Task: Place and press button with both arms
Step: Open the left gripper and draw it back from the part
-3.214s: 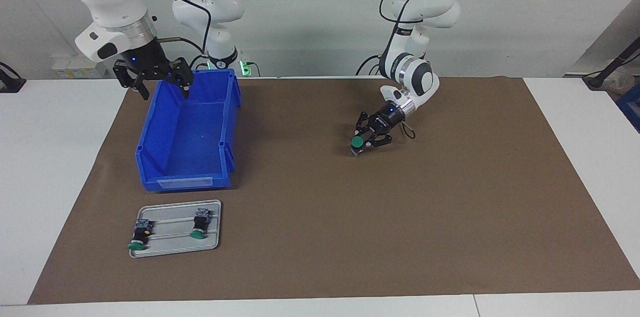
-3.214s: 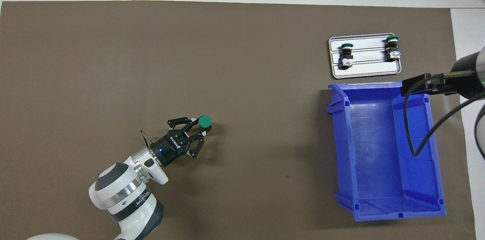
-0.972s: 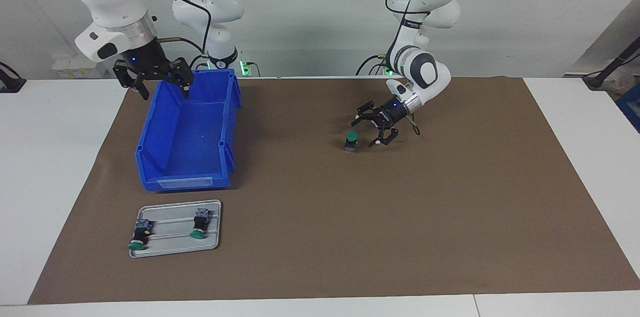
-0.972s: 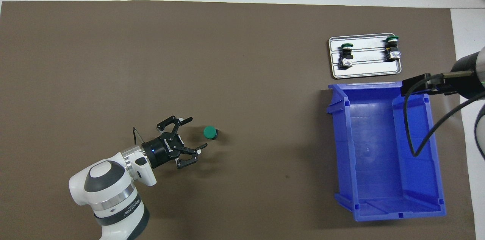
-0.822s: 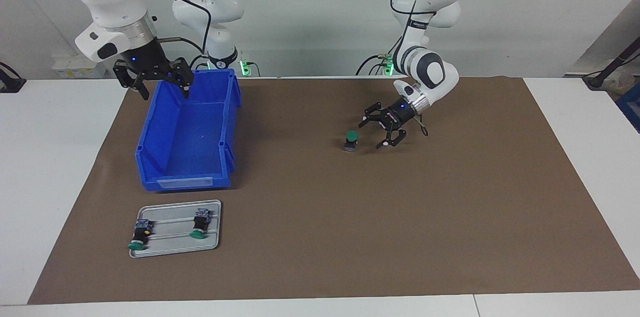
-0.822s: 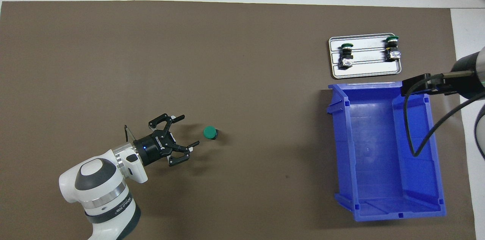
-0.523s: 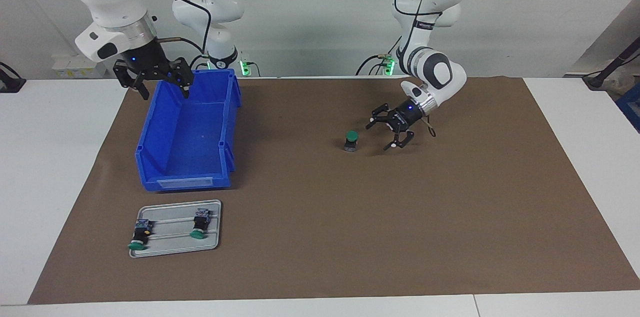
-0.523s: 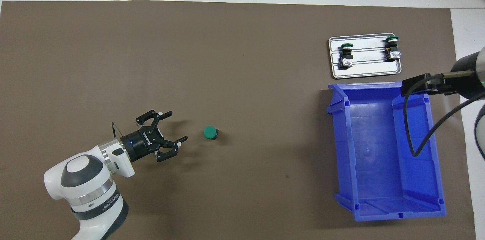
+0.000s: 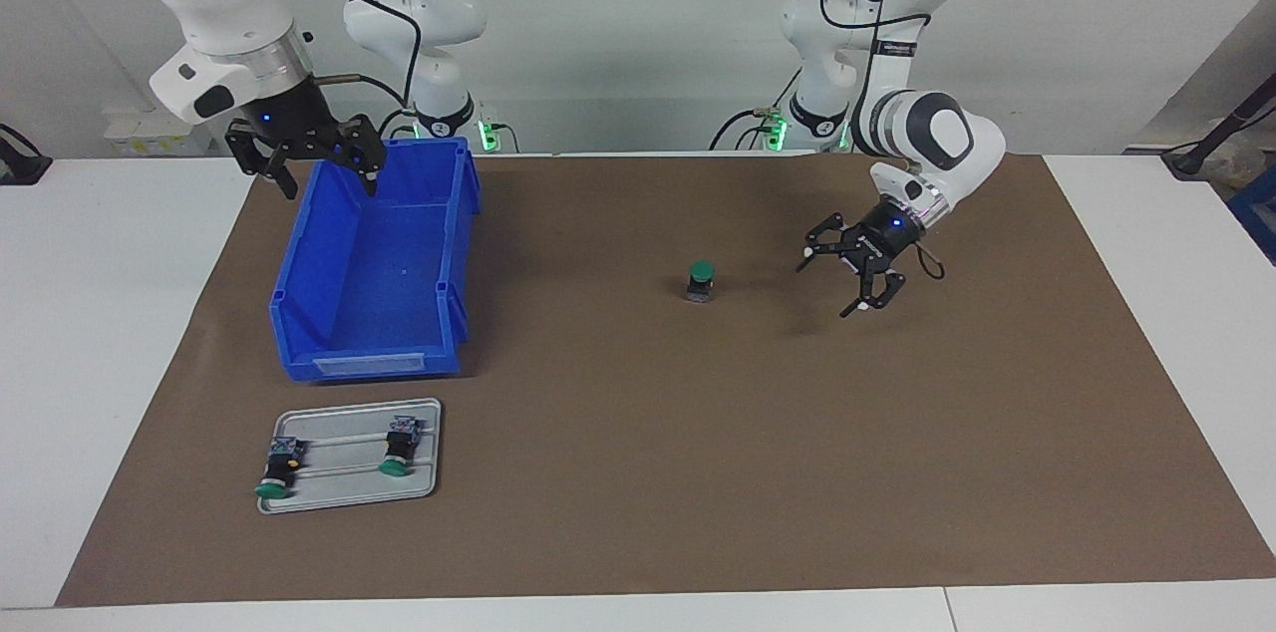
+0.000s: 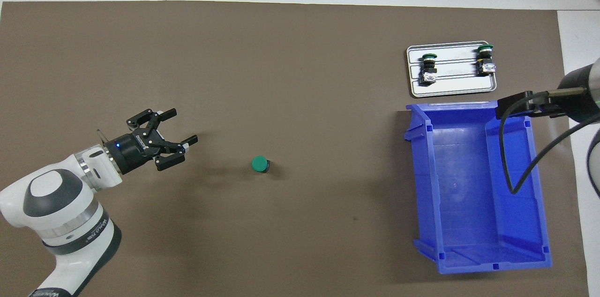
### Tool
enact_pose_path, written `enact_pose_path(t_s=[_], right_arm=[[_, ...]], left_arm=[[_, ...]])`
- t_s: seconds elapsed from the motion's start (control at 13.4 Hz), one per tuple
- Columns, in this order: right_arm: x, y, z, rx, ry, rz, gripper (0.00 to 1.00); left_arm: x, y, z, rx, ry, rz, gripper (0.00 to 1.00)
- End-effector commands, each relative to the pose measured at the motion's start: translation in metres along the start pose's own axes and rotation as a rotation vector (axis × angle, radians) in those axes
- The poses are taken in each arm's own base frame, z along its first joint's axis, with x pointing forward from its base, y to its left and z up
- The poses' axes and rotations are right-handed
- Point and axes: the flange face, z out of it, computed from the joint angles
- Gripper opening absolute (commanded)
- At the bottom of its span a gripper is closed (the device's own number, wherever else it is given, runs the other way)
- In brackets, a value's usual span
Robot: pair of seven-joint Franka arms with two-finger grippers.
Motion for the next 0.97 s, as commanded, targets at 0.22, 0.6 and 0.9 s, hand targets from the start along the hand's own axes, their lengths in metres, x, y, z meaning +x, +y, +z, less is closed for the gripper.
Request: enact_pose_path(t_s=[0.22,0.6,0.9], right_arm=[[-0.008,0.001,-0.001,0.022,-0.006,-0.02,0.99],[-0.008,0.002,-0.001,0.022,-0.006,-0.018,0.99],[-0.008,0.002,-0.001,0.022,-0.006,-0.02,0.99]], left_arm=[[0.061,-0.022,-0.026,0.029,-0.055,-0.181,1.0],[0.128,-0.023,-0.032,0.07,-0.208,-0.277,1.0],[0.168,0.01,-0.026,0.176,-0.364,-0.369,1.0]])
